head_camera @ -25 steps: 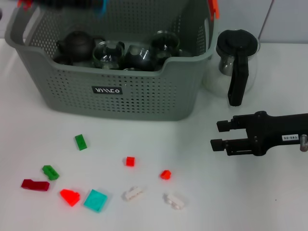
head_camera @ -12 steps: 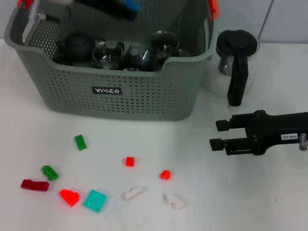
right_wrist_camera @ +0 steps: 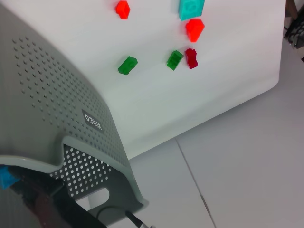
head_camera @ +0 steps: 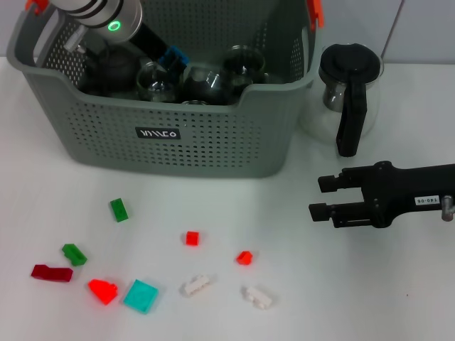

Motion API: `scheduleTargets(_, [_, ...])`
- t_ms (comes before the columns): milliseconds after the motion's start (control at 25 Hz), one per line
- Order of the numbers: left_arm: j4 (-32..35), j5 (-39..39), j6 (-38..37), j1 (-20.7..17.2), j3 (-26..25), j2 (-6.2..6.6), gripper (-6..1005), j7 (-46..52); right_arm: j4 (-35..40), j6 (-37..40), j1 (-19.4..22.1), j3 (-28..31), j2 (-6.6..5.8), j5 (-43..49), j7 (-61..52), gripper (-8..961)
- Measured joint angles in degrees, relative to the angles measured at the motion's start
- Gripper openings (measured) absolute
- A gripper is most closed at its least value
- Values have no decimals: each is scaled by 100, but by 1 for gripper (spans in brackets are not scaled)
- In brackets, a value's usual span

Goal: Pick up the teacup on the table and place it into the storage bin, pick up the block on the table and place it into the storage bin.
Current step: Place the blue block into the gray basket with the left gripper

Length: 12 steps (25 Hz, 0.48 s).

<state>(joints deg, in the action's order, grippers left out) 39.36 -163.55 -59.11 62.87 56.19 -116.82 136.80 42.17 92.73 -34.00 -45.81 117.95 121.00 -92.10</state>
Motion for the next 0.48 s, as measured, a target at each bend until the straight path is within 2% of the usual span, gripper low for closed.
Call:
scheduleTargets(160, [78, -2, -5, -27, 30, 7, 509, 144, 3, 0, -8, -5, 0, -2, 6, 700])
scheduleTargets(480, [1598, 8, -579, -698, -41, -145, 528, 468, 3, 3, -11, -7, 0, 11, -1, 699])
